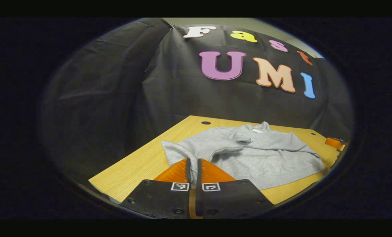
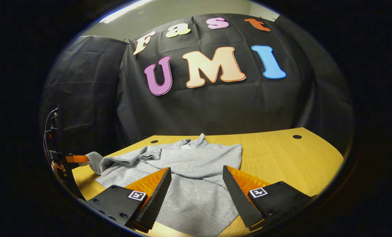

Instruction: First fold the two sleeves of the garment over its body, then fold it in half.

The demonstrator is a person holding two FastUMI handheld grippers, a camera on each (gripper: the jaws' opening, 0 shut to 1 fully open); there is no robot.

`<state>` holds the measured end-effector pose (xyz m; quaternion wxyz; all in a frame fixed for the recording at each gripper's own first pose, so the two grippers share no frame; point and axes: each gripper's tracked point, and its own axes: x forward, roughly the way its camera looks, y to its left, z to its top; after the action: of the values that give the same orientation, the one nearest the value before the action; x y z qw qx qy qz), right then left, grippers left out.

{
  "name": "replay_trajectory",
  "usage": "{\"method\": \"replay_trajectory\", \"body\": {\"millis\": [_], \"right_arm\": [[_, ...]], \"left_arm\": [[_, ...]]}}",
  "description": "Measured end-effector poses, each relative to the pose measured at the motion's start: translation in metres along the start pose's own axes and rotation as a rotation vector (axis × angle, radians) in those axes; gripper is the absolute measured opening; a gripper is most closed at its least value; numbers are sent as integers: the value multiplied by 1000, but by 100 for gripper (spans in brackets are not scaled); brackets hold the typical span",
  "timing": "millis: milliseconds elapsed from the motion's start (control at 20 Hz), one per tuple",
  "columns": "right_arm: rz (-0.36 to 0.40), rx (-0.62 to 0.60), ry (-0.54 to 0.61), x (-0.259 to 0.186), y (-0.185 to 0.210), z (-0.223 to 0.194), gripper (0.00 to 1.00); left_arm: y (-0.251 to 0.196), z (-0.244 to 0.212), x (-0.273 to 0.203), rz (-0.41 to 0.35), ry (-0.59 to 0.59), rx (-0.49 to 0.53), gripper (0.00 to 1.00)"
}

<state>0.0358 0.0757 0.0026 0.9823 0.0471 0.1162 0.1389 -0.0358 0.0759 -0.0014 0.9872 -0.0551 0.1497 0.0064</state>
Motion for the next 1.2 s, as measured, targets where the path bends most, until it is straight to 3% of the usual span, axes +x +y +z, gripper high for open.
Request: {"method": "replay_trajectory", "body": {"millis": [550, 850, 1050, 1200], "right_arm": [[-20, -9, 11, -2, -9, -2, 97], [-15, 0, 32, -5, -4, -2, 97], [-27, 19, 33, -6, -14, -2, 97], [-41, 24, 23, -9, -20, 2, 98]], "left_arm": [[-201, 75, 64, -410, -79, 134, 0], [-324, 84, 86, -617, -69, 202, 0], [-394, 67, 105, -707, -18, 209, 0], [-421, 46, 122, -729, 31, 229, 0]]}}
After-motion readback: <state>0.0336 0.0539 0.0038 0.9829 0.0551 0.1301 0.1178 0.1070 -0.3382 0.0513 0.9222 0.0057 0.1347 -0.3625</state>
